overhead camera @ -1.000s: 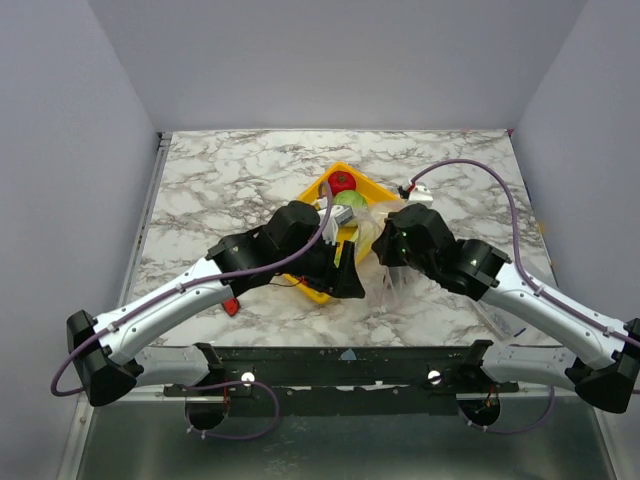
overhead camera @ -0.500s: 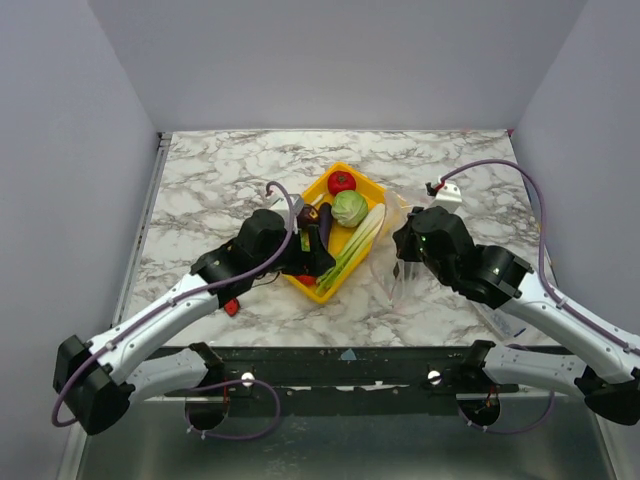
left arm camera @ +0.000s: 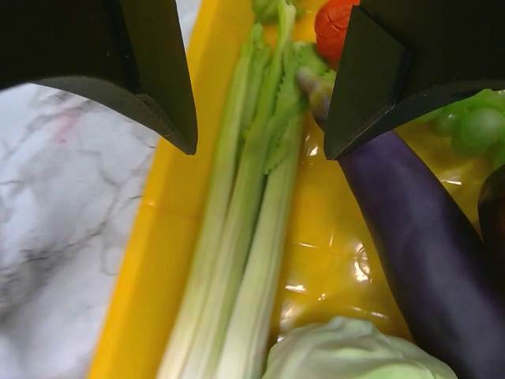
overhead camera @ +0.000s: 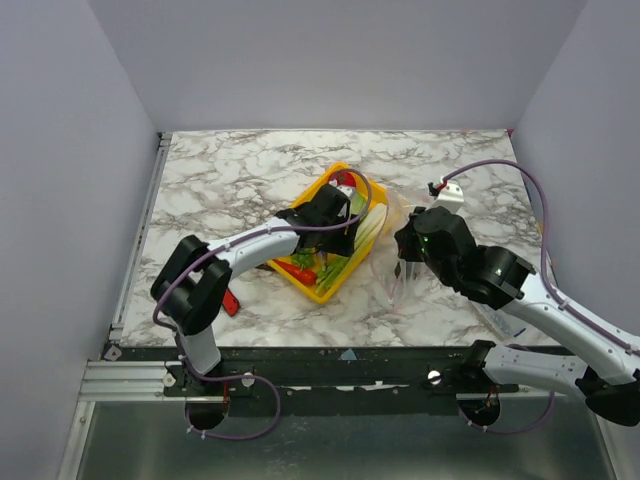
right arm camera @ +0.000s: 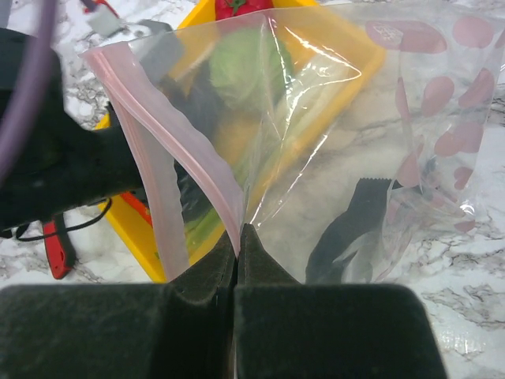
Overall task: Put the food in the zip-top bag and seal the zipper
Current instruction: Pick up the fake vegetable from the bin.
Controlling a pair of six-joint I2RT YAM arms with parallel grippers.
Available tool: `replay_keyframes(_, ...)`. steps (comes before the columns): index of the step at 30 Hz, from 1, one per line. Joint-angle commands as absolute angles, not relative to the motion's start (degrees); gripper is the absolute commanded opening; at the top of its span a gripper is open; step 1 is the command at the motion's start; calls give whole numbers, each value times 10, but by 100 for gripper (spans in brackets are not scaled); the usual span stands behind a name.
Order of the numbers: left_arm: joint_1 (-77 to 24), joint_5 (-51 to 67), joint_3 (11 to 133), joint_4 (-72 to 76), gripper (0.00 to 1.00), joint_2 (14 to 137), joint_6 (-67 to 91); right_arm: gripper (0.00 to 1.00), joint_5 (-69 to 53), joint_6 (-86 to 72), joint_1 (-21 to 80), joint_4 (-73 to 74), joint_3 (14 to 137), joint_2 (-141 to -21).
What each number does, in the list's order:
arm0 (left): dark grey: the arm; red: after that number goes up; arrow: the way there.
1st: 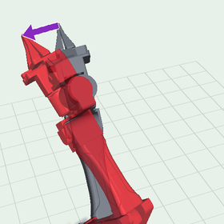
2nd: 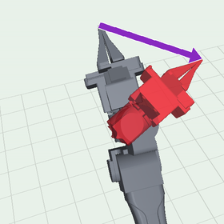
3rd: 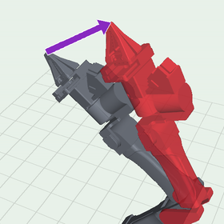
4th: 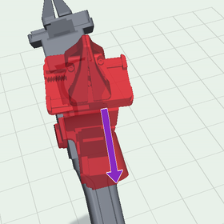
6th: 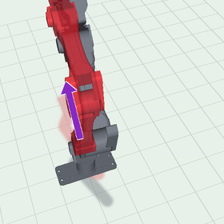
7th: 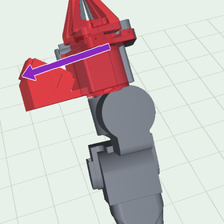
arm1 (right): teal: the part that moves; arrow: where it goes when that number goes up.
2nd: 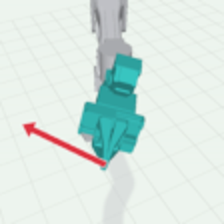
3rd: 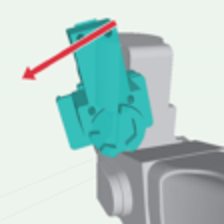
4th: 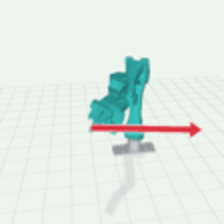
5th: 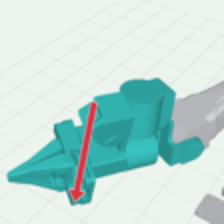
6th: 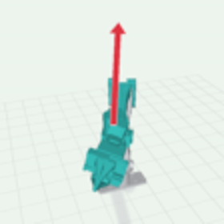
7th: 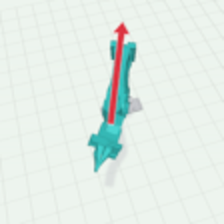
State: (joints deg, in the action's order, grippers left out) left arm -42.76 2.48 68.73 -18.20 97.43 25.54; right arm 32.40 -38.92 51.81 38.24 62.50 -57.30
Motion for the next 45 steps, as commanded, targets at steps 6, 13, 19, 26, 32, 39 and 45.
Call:
replay_keyframes(6,-423,40,742,-215,65,1083,236,0,342,-381,519,381,611,-552)
replay_keyframes(13,-439,69,722,-201,68,1110,243,0,344,-380,519,380,607,-550)
replay_keyframes(19,-446,5,733,-237,66,1147,256,0,344,-380,519,377,607,-556)
replay_keyframes(26,-446,0,729,-244,13,1118,226,0,346,-385,519,376,598,-557)
replay_keyframes(32,-446,81,756,-280,0,1049,207,0,356,-388,519,378,596,-557)
replay_keyframes(39,-445,135,758,-330,0,973,211,0,366,-391,519,384,602,-550)
replay_keyframes(45,-445,143,736,-377,0,884,218,0,368,-395,519,386,607,-557)
